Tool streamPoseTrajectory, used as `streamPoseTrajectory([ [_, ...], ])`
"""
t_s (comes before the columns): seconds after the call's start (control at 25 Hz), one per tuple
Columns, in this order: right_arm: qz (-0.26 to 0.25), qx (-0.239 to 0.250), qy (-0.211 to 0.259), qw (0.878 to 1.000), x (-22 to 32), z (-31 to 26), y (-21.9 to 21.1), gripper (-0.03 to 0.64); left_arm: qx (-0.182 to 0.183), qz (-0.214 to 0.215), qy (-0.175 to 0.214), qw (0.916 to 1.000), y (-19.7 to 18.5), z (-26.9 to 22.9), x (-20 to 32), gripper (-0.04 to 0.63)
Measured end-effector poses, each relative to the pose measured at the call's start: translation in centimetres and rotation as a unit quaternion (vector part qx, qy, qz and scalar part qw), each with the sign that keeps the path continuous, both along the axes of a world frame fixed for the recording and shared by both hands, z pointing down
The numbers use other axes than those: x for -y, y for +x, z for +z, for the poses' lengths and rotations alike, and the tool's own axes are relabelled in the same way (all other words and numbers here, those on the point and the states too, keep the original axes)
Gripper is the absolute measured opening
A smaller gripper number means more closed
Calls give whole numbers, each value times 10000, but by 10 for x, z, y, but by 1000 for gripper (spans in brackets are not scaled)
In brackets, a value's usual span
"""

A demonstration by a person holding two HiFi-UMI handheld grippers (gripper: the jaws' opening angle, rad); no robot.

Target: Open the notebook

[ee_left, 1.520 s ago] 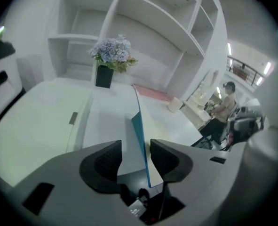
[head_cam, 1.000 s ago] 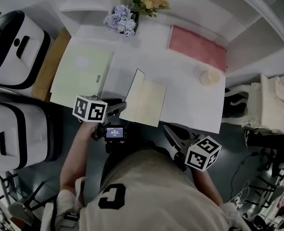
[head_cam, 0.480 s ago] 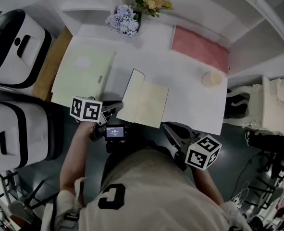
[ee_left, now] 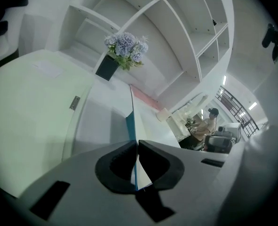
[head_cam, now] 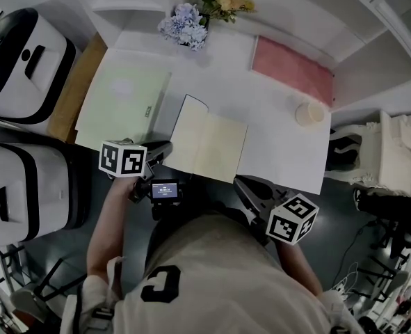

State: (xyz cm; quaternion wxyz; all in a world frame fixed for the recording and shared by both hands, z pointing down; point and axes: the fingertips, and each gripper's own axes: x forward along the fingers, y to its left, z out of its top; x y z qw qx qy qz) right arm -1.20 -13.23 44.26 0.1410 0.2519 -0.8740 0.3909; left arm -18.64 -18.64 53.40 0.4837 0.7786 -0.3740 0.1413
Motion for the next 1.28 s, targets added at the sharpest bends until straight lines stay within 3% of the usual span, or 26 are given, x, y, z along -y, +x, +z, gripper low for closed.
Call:
streamPoseTrajectory([
  [0.76, 39, -102, -19, 9999, -8, 1, -9, 13, 1147, -256, 258, 9927, -30, 17, -2, 28],
  [1.28, 34, -100, -127, 9999, -8, 3, 10, 13, 2251, -232, 444, 9730, -36, 23, 0, 28],
])
